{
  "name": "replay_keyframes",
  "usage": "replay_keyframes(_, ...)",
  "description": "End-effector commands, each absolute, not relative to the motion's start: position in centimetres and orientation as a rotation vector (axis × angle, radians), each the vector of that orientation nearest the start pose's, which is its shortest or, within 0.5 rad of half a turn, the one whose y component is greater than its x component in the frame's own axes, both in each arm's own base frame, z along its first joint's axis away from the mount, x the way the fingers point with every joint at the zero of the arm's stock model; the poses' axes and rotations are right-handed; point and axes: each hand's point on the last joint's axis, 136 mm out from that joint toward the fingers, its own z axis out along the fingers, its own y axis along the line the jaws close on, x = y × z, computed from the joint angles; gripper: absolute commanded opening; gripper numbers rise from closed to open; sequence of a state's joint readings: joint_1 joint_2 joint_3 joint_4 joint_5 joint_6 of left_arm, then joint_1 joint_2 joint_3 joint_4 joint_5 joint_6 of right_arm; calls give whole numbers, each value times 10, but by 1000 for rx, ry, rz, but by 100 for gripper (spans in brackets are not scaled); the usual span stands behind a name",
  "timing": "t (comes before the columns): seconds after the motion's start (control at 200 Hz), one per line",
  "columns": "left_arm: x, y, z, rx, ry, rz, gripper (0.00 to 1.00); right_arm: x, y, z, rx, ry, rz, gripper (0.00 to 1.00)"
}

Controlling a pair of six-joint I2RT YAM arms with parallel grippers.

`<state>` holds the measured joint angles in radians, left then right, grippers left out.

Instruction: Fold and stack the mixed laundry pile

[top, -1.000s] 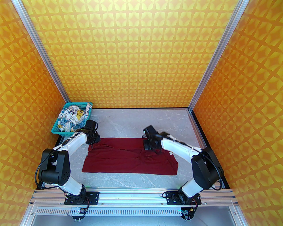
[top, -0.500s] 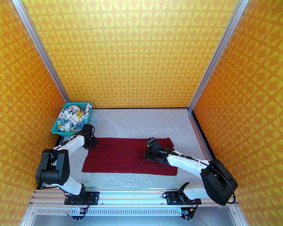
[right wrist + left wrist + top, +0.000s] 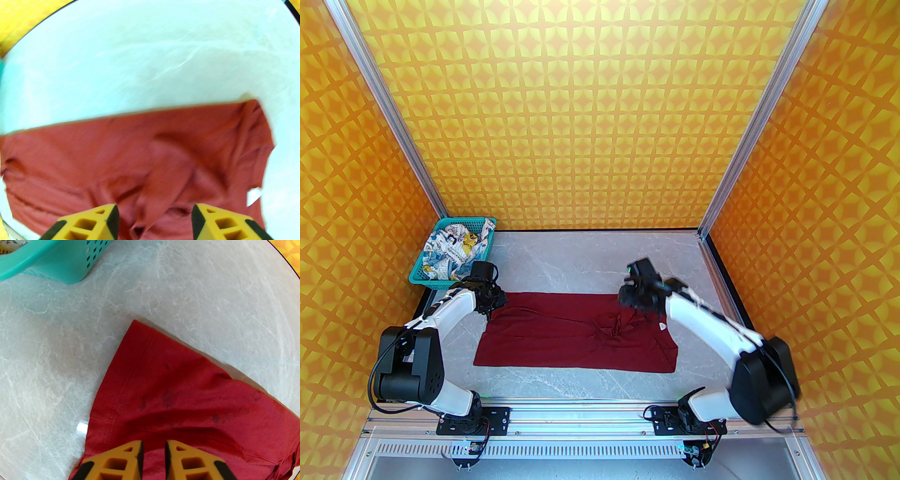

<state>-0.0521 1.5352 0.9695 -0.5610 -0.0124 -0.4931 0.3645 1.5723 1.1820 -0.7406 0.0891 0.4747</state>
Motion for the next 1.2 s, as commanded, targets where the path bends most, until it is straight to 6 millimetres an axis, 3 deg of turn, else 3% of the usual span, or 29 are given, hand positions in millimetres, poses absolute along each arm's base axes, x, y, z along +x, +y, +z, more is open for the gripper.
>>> replay_keyframes(0.0, 359, -20, 83, -567, 2624, -192, 22, 355, 122, 94, 76, 2850, 132, 57)
replay_keyframes(0.09, 359, -21, 83, -564, 2625, -199, 22, 366, 129, 84, 27, 2892, 129, 57)
replay_keyframes(0.22, 359, -22, 82, -555, 2626, -203, 22, 374, 119, 64, -62, 2936, 3, 57)
replay_keyframes(0.325, 360, -22, 80, -550, 2633, -202, 22, 371, 112, 47, -155, 2985, -88, 53)
replay_keyframes(0.42, 360, -23, 79, -548, 2636, -206, 22, 370, 111, 43, -185, 2992, -98, 48)
replay_keyframes(0.61, 361, -23, 82, -543, 2630, -209, 22, 368, 111, 44, -216, 2996, -102, 25)
replay_keyframes(0.765, 361, -23, 83, -542, 2624, -213, 22, 363, 107, 52, -217, 2978, -112, 0)
replay_keyframes(0.97, 363, -24, 85, -542, 2622, -219, 22, 350, 102, 78, -181, 2873, -60, 0)
replay_keyframes(1.195, 363, -24, 86, -542, 2610, -223, 22, 317, 94, 91, -62, 2756, 36, 0)
